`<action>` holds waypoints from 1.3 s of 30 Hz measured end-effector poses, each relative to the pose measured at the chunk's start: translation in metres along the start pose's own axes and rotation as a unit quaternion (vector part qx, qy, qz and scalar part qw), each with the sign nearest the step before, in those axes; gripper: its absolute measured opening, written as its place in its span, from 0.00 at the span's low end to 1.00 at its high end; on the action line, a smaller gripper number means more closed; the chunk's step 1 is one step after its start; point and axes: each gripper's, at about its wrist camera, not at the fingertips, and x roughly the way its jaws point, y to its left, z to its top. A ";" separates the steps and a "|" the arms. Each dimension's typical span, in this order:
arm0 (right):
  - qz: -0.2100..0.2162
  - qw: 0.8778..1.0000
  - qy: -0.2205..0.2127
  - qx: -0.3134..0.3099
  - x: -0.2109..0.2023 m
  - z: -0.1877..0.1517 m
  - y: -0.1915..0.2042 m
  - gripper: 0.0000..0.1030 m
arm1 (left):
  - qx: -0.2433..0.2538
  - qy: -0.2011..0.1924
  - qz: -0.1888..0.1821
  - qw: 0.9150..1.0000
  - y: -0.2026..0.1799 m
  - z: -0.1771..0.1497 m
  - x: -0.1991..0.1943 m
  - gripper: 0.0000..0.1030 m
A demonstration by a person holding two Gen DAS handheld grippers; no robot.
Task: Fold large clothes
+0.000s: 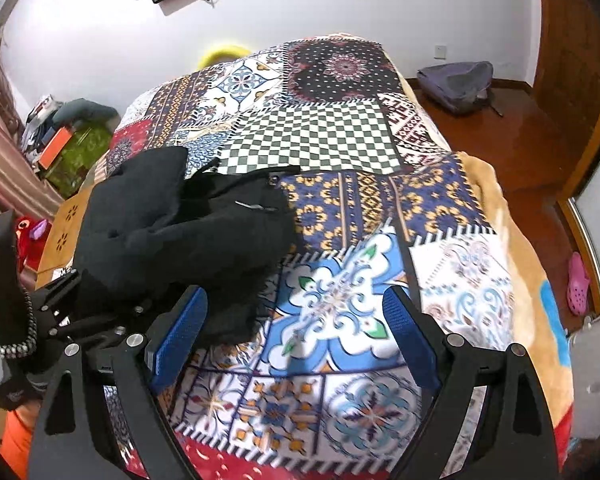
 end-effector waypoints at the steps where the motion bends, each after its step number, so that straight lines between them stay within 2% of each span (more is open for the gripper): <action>1: 0.000 1.000 -0.002 -0.002 -0.002 0.001 0.001 0.85 | 0.000 -0.001 -0.004 1.000 -0.003 0.000 -0.003 0.49; 3: 0.004 1.000 -0.007 -0.006 -0.006 0.004 0.004 0.85 | 0.002 0.005 -0.021 1.000 -0.002 -0.002 -0.011 0.56; 7: 0.023 0.999 -0.024 -0.017 -0.012 0.009 0.020 0.85 | 0.024 0.008 -0.024 0.999 -0.019 -0.011 -0.034 0.59; 11: 0.043 0.998 -0.040 -0.039 -0.019 0.016 0.045 0.85 | 0.013 -0.017 -0.052 0.998 -0.013 -0.020 -0.067 0.67; 13: 0.054 0.996 -0.047 -0.052 -0.019 0.021 0.060 0.85 | 0.005 -0.030 -0.059 0.998 -0.007 -0.021 -0.081 0.67; 16: 0.067 0.995 -0.045 -0.064 -0.011 0.022 0.078 0.86 | -0.003 -0.059 -0.039 0.997 0.008 -0.022 -0.102 0.70; 19: 0.078 0.994 -0.030 -0.069 0.005 0.020 0.090 0.86 | -0.021 -0.075 -0.009 0.997 0.030 -0.024 -0.110 0.76; 22: 0.080 0.994 -0.010 -0.077 0.023 0.016 0.098 0.86 | -0.051 -0.067 0.019 0.996 0.056 -0.028 -0.104 0.77; 26: 0.075 0.994 0.023 -0.075 0.044 0.008 0.092 0.86 | -0.067 -0.023 0.041 0.997 0.073 -0.040 -0.078 0.76; 27: 0.079 0.994 0.033 -0.067 0.050 0.006 0.085 0.86 | -0.065 -0.011 0.040 0.997 0.073 -0.045 -0.069 0.77; 33: 0.086 0.991 0.107 0.001 0.085 -0.013 0.037 0.88 | -0.083 -0.015 0.018 0.996 0.070 -0.059 -0.050 0.78; 39: 0.074 0.989 0.129 -0.011 0.093 -0.025 0.037 0.89 | -0.081 -0.012 0.025 0.996 0.062 -0.070 -0.036 0.86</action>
